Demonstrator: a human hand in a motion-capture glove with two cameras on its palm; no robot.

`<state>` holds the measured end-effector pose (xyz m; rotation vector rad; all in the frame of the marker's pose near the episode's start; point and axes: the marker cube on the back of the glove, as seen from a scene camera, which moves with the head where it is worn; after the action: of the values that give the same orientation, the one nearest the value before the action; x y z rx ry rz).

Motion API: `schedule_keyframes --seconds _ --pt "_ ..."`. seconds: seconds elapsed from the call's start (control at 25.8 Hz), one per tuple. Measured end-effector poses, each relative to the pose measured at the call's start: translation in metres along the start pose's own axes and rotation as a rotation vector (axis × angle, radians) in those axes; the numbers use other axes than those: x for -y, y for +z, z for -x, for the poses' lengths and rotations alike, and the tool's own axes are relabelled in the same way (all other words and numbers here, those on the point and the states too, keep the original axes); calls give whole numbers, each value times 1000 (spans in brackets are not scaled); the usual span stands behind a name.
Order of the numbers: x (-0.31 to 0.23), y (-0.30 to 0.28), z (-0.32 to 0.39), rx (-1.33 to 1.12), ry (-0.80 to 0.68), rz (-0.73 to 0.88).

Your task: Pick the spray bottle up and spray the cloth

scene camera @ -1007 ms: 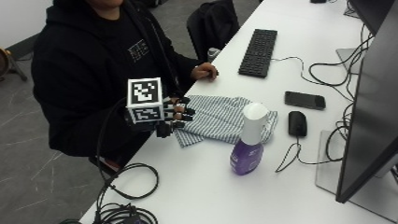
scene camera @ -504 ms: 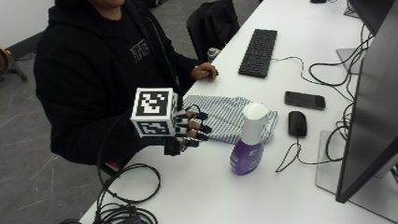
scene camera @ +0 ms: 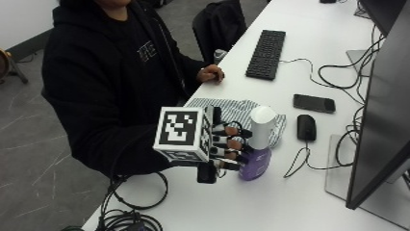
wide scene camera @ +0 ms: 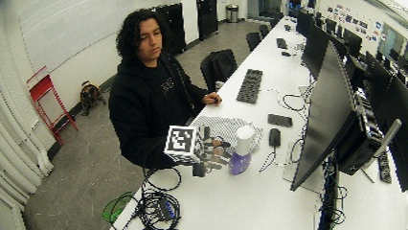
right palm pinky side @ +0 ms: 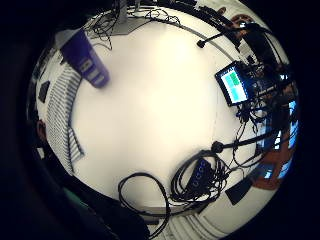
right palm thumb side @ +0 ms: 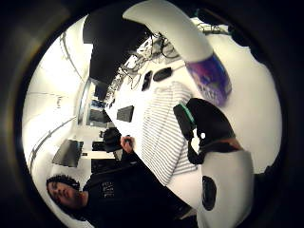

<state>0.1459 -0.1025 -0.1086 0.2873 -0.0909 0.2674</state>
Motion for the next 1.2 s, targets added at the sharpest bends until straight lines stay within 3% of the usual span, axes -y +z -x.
schedule_keyframes --seconds 0.35,0.66,0.93,1.12,1.2 --pt "70 7 -4 311 -20 -86" --pt "89 45 6 661 -60 -43" --pt "100 59 21 949 -74 -175" --pt "129 59 26 942 -102 -381" --pt "119 59 26 928 -100 -391"
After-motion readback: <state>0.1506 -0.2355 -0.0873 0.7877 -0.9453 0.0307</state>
